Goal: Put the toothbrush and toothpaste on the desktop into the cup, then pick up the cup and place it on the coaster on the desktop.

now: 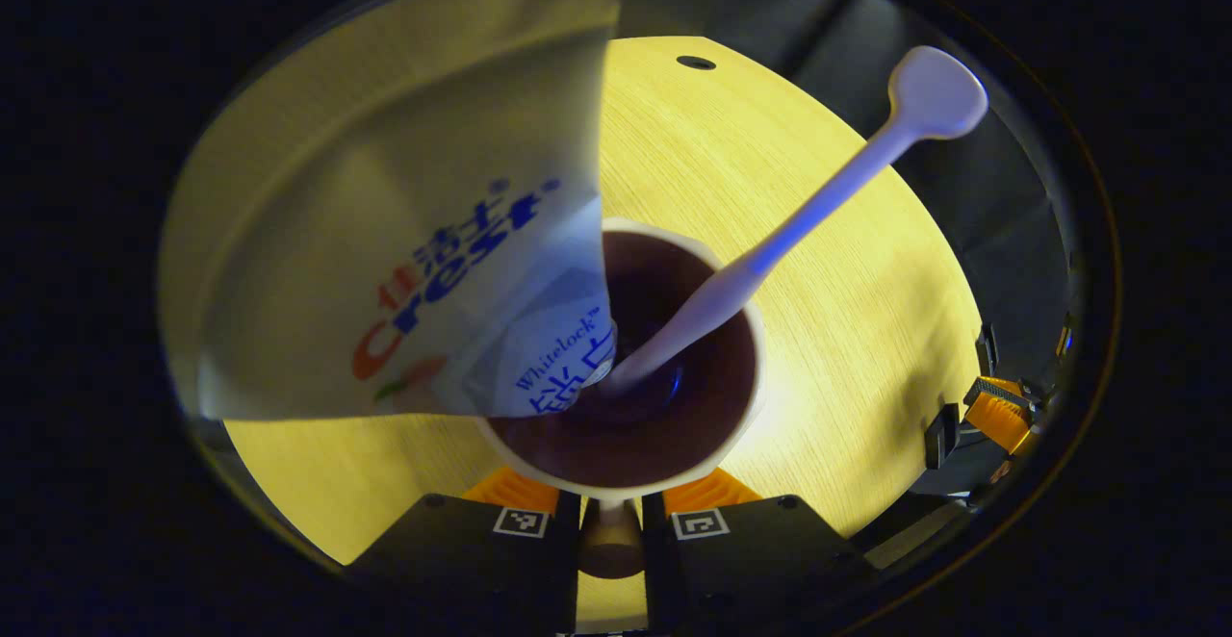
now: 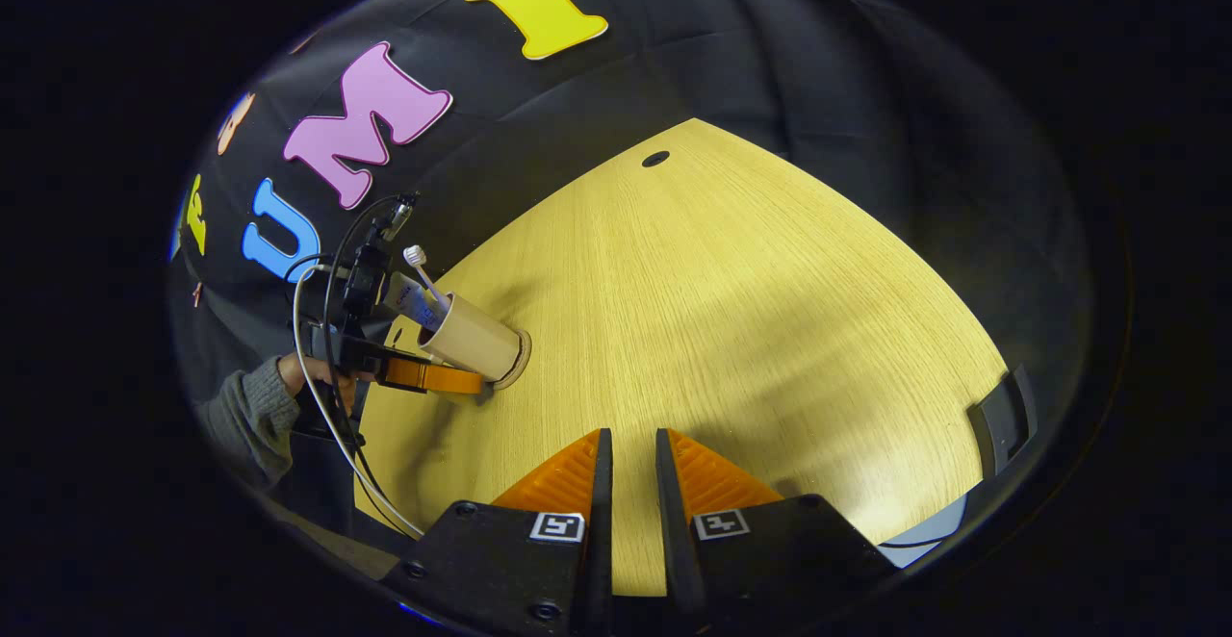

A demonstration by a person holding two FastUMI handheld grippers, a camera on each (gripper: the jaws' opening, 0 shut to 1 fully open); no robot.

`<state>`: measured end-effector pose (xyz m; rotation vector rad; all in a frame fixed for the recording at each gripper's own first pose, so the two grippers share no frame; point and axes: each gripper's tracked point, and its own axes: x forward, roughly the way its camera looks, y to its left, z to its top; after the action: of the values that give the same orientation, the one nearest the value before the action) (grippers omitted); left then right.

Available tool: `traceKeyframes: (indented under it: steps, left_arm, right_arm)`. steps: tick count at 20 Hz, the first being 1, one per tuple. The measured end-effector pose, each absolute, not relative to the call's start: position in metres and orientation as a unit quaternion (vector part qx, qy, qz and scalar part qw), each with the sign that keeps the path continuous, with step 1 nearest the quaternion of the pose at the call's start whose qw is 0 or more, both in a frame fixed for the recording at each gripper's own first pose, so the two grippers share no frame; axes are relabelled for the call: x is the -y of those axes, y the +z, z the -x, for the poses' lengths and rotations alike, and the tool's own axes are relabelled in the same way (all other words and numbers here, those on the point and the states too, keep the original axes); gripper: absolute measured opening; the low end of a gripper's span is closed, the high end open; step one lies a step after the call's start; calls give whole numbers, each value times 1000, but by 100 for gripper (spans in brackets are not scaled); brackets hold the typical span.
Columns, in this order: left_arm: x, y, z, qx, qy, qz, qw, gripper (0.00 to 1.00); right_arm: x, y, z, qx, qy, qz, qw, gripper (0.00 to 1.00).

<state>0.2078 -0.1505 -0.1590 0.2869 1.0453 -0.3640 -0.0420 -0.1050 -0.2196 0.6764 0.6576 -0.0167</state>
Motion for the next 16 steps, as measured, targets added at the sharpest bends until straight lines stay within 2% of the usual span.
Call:
traceKeyframes:
  steps: [1, 2, 3, 4, 5, 6, 7, 8, 9, 10, 16]
  left_arm:
    - [151, -160, -207, -496, -173, -135, 840, 37]
    - [151, -161, -208, -497, -172, -135, 840, 36]
    - [149, -162, -209, -499, -170, -136, 839, 37]
    - [149, -162, -210, -497, -169, -139, 840, 33]
    - [150, -161, -210, -494, -170, -142, 841, 33]
    - [149, -161, -209, -492, -169, -145, 842, 39]
    - [151, -162, -210, -491, -170, -145, 842, 50]
    - [149, -163, -211, -491, -168, -145, 842, 60]
    - [148, -163, -211, -491, -167, -145, 842, 71]
    - [148, -163, -210, -492, -167, -144, 842, 82]
    - [140, -145, -200, -471, -170, -139, 854, 84]
  right_arm:
    - [105, -220, 42, -316, -9, -327, 890, 27]
    - [106, -221, 43, -317, -9, -327, 890, 27]
    - [106, -222, 43, -317, -10, -327, 890, 10]
    - [106, -222, 44, -318, -10, -328, 890, 27]
    - [106, -222, 44, -317, -10, -328, 890, 27]
    - [105, -221, 44, -317, -9, -329, 890, 27]
    - [105, -222, 44, -317, -9, -329, 889, 27]
    - [104, -221, 44, -317, -9, -329, 890, 10]
    - [103, -222, 44, -317, -8, -328, 890, 27]
    - [102, -222, 45, -318, -8, -328, 890, 26]
    - [92, -223, 43, -322, 4, -321, 891, 27]
